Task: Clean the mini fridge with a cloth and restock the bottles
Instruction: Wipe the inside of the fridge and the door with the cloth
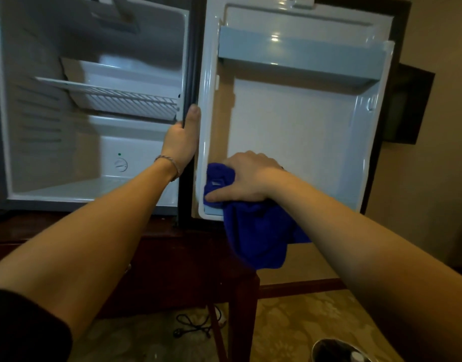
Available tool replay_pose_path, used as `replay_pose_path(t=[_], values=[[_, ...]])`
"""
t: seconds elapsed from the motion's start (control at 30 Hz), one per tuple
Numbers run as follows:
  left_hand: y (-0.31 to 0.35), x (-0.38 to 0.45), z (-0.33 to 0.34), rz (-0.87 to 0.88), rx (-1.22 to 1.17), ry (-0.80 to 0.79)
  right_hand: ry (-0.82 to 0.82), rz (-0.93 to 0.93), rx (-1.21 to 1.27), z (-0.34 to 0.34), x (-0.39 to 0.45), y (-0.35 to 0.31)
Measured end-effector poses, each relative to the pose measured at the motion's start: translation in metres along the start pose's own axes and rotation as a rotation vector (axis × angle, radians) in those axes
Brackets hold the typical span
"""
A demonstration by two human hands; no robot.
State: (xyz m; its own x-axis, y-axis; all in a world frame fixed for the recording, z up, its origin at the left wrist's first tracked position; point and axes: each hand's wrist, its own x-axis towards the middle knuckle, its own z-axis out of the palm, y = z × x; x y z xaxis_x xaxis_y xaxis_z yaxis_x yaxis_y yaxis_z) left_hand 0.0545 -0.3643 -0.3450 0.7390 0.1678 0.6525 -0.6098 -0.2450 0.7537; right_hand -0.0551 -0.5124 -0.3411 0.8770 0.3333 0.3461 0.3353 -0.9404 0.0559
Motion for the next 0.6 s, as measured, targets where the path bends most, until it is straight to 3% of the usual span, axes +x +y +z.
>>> replay_pose_path(t=[0.2, 0.4, 0.6], values=[[0.002, -0.001, -0.001, 0.01, 0.011, -0.027, -0.091, 0.087, 0.081, -0.009, -0.017, 0.013], [-0.002, 0.002, -0.002, 0.008, 0.011, -0.023, -0.15, 0.225, 0.055, -0.027, -0.063, 0.067], [-0.009, 0.009, -0.002, 0.014, -0.01, -0.022, -0.133, 0.245, 0.061, -0.027, -0.072, 0.078]])
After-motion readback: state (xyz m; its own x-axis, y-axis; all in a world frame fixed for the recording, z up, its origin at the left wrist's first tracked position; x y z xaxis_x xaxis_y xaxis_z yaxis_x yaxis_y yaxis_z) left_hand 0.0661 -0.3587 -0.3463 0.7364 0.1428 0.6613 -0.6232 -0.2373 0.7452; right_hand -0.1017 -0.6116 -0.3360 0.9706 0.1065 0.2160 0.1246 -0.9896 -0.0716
